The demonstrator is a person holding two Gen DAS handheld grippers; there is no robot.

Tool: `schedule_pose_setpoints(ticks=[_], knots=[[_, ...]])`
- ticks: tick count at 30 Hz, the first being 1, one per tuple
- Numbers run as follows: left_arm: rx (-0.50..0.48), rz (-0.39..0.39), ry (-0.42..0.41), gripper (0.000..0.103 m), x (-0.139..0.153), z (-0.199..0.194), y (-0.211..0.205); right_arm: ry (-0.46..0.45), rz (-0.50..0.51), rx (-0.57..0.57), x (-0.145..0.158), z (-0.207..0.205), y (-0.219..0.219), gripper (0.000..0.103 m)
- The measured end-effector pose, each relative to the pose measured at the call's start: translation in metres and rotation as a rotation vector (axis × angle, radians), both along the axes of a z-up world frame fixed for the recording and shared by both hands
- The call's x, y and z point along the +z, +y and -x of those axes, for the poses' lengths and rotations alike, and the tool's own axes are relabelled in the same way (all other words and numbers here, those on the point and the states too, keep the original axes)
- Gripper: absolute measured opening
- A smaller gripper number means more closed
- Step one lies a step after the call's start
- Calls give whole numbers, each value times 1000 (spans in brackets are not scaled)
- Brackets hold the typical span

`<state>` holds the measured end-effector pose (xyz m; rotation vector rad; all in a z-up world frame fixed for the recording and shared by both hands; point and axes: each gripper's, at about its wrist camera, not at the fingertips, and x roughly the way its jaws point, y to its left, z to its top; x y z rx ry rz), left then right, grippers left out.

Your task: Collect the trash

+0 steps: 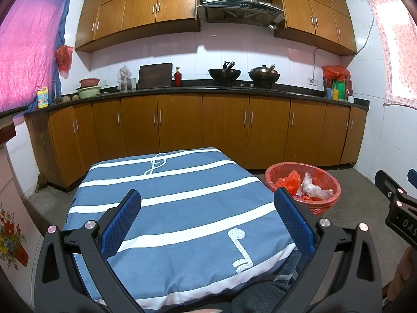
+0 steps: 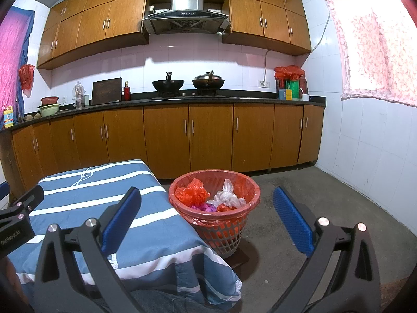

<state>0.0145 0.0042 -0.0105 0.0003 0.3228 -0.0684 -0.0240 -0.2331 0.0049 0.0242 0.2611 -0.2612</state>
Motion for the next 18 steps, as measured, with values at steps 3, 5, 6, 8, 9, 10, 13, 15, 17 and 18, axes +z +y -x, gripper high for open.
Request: schedule_pose_setpoints(ticks=[3, 5, 6, 8, 9, 10, 13, 15, 17, 18], knots=[[0, -1, -1, 101, 0, 0, 0, 0, -2, 0, 0, 0, 1, 99], [0, 0, 0, 101, 0, 0, 0, 0, -1, 0, 0, 0, 1, 99], [0, 0, -1, 101, 0, 0, -1, 0, -1, 0, 0, 0, 1, 99], [1, -1, 0, 101, 0, 0, -1, 0, -1, 0, 0, 0, 1, 99], [1, 0, 0, 101, 0, 0, -1, 0, -2, 0, 0, 0, 1, 99], [1, 0, 1, 101, 0, 0, -1, 0, -1, 0, 0, 0, 1, 99], [1, -2, 1, 101, 0, 0, -2, 0, -2, -1, 0, 0, 1, 99], [0, -3, 2, 101, 1, 0, -2, 0, -3, -1, 0, 0, 1, 99], [-2, -4, 2, 101, 1, 0, -1, 0, -3, 0, 0, 0, 1, 99], [-1, -3, 3, 101, 1, 0, -1, 0, -3, 0, 0, 0, 1, 99]])
